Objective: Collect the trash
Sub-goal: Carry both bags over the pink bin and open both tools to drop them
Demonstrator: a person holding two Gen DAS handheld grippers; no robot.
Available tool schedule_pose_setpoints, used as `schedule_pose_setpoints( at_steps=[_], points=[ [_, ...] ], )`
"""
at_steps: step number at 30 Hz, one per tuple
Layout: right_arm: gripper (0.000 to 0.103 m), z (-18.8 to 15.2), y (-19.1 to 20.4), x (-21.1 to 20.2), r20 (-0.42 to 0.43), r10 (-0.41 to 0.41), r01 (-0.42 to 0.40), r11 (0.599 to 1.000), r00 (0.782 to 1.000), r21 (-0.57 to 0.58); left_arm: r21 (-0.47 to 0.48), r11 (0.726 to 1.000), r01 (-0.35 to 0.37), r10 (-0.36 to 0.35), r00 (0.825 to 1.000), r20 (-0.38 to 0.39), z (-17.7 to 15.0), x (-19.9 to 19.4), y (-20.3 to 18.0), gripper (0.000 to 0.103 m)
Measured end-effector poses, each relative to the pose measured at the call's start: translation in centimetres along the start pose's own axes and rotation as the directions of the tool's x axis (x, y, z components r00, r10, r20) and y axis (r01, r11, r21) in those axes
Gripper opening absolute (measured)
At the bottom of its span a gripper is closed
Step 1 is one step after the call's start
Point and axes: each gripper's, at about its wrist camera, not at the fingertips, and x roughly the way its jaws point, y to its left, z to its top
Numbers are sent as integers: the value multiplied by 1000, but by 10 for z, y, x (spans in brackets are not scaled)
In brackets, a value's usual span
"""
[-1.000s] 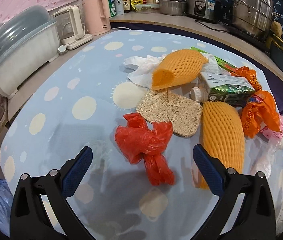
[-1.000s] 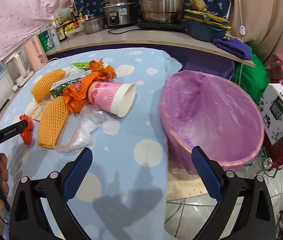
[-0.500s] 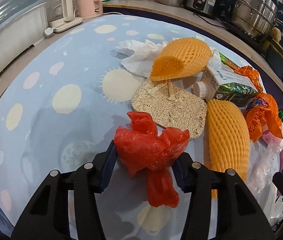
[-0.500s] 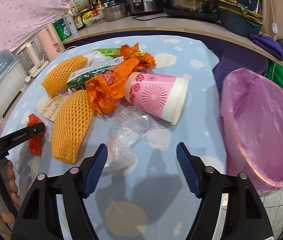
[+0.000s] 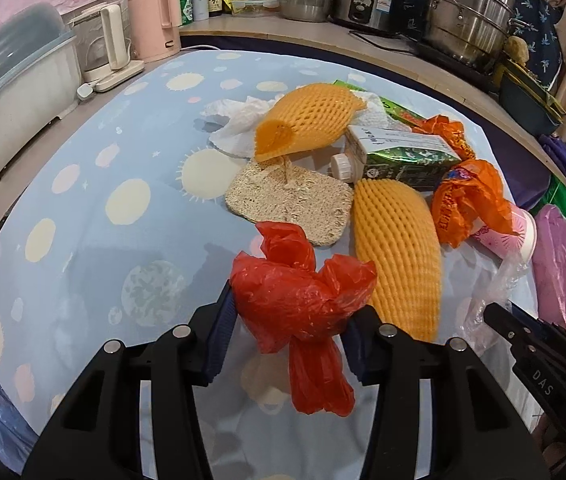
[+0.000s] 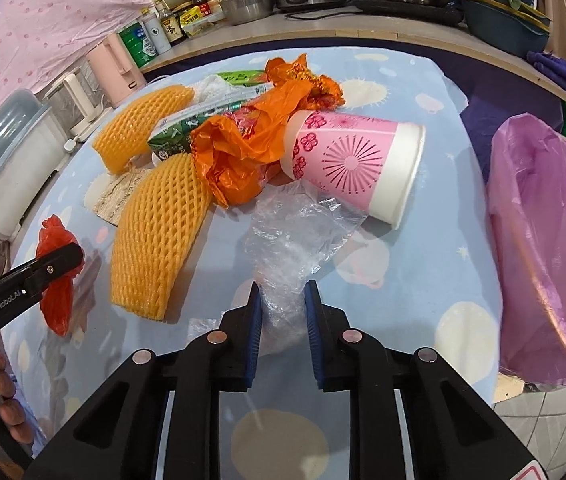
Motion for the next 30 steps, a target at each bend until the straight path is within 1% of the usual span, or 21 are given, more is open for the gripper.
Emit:
schedule_pose_setpoints(
  at_steps=[6, 12, 15, 19, 24, 28, 30],
  points=[
    [19, -4, -15, -34, 52, -6, 4, 1000, 999, 29, 64, 997, 39, -41, 999, 22, -8, -27, -31, 45],
    [19, -12, -44, -76, 120, -42, 34, 997, 992, 70, 160, 981, 110, -117, 992, 37, -18, -52, -82, 45],
    [19, -18, -64, -96, 152, -87, 73, 992, 985, 98, 227, 964, 139, -154, 987, 49, -23, -62, -114, 45],
    [19, -25, -101, -121, 186, -151, 120, 979, 971, 166, 317, 930, 187, -216, 975, 59, -27, -74, -160, 45],
    [20, -28, -149, -145, 213, -228, 174, 954, 950, 245, 382, 884, 268, -311, 949, 55, -23, -82, -213, 45],
    [20, -22, -179, -156, 232, -271, 199, 936, 934, 290, 434, 852, 292, -354, 933, 67, -16, -84, -254, 45],
    [21, -17, -191, -157, 238, -293, 217, 929, 926, 300, 457, 840, 291, -360, 930, 69, -13, -80, -273, 45]
  ],
)
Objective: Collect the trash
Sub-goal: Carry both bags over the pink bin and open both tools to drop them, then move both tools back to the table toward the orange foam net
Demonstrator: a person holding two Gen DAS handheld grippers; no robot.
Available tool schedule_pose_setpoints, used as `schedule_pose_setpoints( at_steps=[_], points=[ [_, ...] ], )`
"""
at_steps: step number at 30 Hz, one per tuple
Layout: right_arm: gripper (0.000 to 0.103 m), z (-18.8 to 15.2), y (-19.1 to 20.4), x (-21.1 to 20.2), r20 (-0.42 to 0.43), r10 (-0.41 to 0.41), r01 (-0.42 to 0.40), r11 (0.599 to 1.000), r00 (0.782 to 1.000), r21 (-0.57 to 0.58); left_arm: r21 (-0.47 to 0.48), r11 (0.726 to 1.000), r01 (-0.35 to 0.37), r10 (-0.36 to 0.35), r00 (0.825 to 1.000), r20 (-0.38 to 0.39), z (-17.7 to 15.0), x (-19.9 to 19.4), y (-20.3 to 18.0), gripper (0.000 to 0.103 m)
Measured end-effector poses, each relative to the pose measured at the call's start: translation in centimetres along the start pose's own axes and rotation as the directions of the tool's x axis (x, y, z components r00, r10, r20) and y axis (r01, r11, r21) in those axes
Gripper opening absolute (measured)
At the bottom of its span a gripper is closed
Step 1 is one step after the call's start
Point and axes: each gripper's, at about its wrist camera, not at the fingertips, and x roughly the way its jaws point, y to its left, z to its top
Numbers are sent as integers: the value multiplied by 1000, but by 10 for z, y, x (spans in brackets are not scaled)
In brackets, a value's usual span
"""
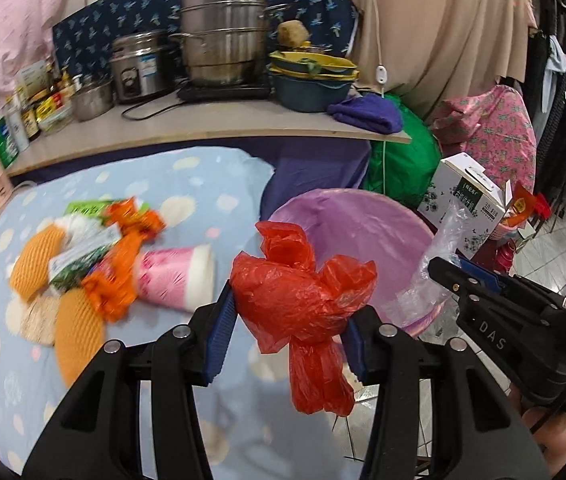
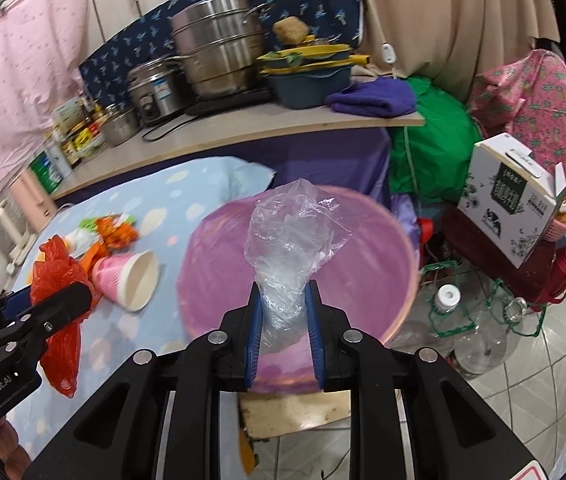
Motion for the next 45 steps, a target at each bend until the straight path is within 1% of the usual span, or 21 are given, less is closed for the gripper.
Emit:
schedule_pose_setpoints(
  at_steps=[4, 5, 7, 8, 9, 10, 11, 12, 13, 15, 16, 17, 20, 22, 29, 31, 35, 38, 45],
  points=[
    [21, 15, -15, 15, 6, -21, 21, 1000, 1000, 16, 32, 999, 2, -1, 1000, -10, 16, 27, -20, 45],
    [22, 17, -18, 19, 4, -25, 25, 1000, 1000, 19, 36, 999, -5, 6, 1000, -18, 19, 35, -22, 45],
    [24, 22, -22, 28, -8, -18, 18, 999, 1000, 26, 37, 999, 13, -11, 999, -39, 23, 49, -26, 45],
    [24, 24, -24, 33, -10, -16, 16, 999, 1000, 33, 35, 999, 10, -8, 999, -52, 24, 55, -27, 46],
    [26, 25, -26, 37, -12, -14, 15, 999, 1000, 35, 36, 999, 23, -20, 998, -64, 24, 63, -29, 46],
    [32, 26, -27, 41, -18, -13, 13, 999, 1000, 31, 40, 999, 30, -27, 997, -70, 24, 68, -31, 48],
    [37, 27, -28, 45, -17, -20, 21, 999, 1000, 33, 43, 999, 23, -20, 997, -78, 24, 74, -33, 51],
    [44, 28, -29, 47, -15, -28, 28, 999, 1000, 37, 50, 999, 16, -11, 996, -85, 24, 80, -34, 51],
    [45, 29, -30, 50, -13, -45, 45, 998, 999, 41, 55, 999, 3, 1, 997, -83, 23, 84, -35, 53],
    [46, 30, -33, 53, -15, -51, 52, 997, 999, 50, 54, 998, -11, 16, 996, -90, 22, 90, -34, 60],
    [48, 31, -35, 54, -15, -52, 53, 997, 999, 58, 45, 999, -17, 21, 996, -92, 23, 91, -32, 66],
    [49, 31, -37, 54, -15, -52, 53, 996, 999, 66, 38, 999, -21, 24, 996, -90, 24, 92, -32, 71],
    [54, 32, -38, 52, -2, -59, 59, 996, 998, 65, 20, 999, -28, 30, 996, -85, 23, 90, -26, 79],
    [54, 32, -38, 50, -1, -55, 55, 997, 998, 62, 16, 999, -28, 30, 996, -82, 24, 89, -24, 81],
    [56, 33, -29, 40, 13, -44, 43, 998, 999, 55, -10, 999, -37, 37, 997, -67, 24, 78, -16, 81],
    [59, 32, -27, 36, 19, -46, 45, 998, 999, 52, -18, 999, -41, 39, 997, -65, 23, 74, -14, 81],
    [60, 30, -21, 30, 24, -36, 35, 998, 999, 45, -35, 998, -51, 49, 997, -58, 20, 65, -7, 81],
    [60, 27, -13, 25, 28, -38, 37, 999, 999, 27, -39, 997, -64, 62, 997, -53, 17, 58, -3, 81],
    [62, 19, 5, 16, 25, -14, 14, 1000, 1000, 1, -62, 993, -96, 93, 994, -49, 5, 41, 13, 81]
  ],
)
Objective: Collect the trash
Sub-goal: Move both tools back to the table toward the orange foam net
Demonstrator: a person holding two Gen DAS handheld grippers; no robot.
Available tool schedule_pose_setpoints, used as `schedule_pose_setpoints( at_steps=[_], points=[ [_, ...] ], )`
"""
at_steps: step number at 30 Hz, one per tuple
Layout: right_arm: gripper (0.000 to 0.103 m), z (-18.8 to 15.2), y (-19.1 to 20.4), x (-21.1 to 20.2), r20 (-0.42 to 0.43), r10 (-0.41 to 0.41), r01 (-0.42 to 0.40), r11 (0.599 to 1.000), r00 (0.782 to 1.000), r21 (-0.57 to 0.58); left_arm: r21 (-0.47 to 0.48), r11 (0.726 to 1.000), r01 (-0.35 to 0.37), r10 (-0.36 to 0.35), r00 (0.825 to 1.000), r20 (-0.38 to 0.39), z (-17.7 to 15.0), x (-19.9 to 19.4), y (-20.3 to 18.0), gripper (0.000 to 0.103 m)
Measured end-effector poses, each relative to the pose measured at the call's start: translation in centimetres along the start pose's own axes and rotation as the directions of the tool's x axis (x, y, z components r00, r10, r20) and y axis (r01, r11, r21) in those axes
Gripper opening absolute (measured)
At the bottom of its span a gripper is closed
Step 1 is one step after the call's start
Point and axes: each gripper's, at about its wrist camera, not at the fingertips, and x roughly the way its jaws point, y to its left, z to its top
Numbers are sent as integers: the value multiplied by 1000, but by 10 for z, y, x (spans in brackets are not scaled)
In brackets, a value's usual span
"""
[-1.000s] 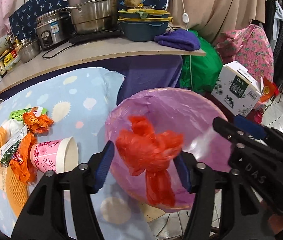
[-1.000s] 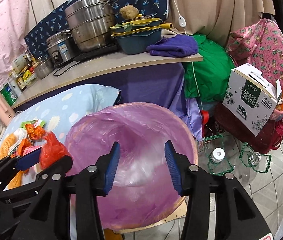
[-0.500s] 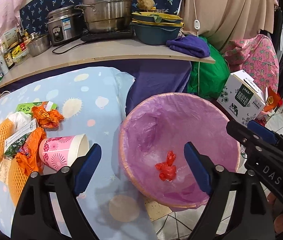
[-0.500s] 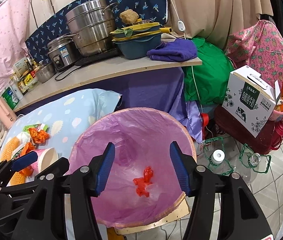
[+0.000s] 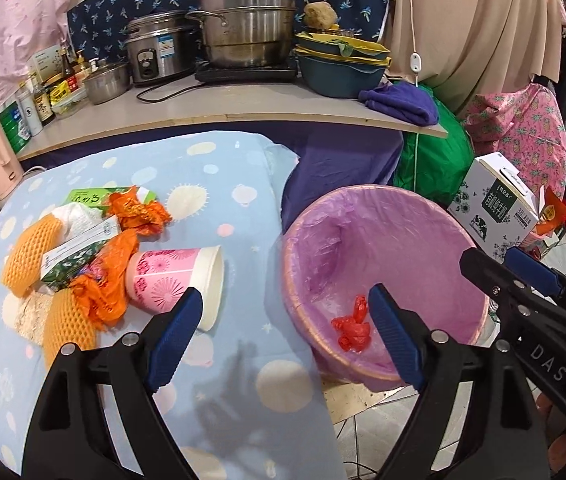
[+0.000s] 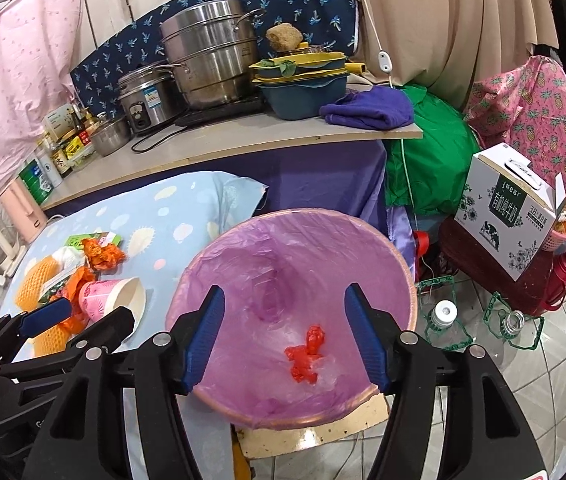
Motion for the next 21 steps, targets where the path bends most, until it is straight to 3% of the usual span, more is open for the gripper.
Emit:
schedule_pose_setpoints(
  at_steps=[21],
  points=[
    [64, -36, 83, 2, -88, 96, -107, 987, 991, -121, -134, 979, -154, 147, 987, -56, -45, -20, 94, 85]
  ],
)
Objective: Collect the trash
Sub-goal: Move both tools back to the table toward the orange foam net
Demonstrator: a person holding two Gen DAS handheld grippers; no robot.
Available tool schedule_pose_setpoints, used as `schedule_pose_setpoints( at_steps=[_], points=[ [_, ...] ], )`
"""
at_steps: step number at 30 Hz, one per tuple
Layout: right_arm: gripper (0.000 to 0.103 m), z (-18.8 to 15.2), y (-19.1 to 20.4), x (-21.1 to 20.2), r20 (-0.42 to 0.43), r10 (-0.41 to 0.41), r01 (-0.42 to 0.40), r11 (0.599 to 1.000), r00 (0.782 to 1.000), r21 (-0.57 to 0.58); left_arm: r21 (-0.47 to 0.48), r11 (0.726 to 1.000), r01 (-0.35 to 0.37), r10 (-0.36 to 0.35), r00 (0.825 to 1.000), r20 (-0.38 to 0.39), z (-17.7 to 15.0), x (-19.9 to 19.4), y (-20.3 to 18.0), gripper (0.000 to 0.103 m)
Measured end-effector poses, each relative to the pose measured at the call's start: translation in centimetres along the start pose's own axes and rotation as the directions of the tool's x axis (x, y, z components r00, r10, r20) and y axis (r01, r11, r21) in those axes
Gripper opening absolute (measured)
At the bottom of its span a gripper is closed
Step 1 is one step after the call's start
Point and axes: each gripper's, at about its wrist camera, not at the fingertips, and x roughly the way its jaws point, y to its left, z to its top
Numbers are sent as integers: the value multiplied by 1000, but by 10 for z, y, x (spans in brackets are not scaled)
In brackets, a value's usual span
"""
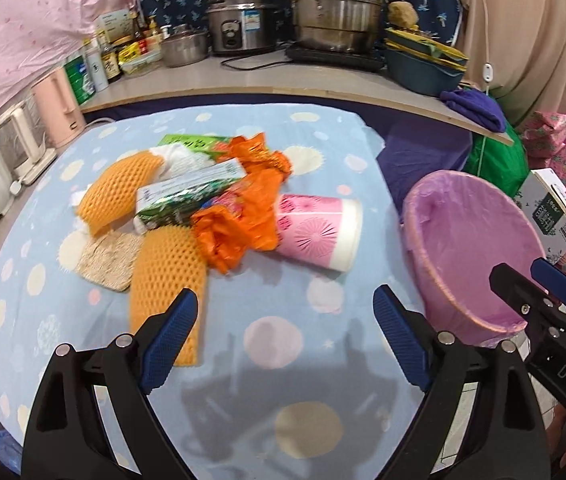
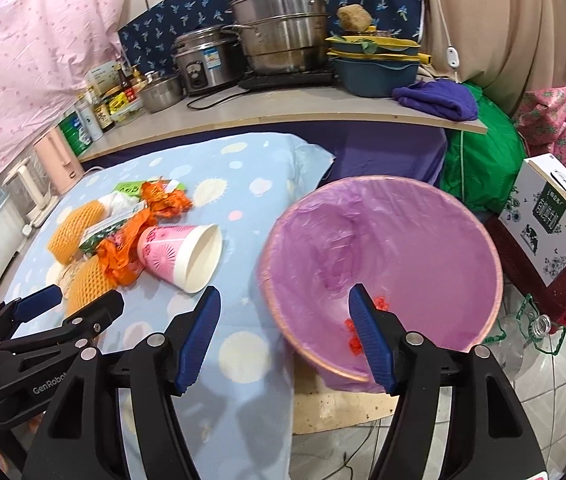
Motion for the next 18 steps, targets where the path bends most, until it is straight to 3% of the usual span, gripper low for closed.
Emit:
schedule_pose_setpoints(
  at_steps=[18],
  points=[
    [65, -6, 50, 41, -92, 68, -74, 995, 993, -62, -212, 975, -67, 52, 996, -79, -7, 36, 102, 88]
  ],
)
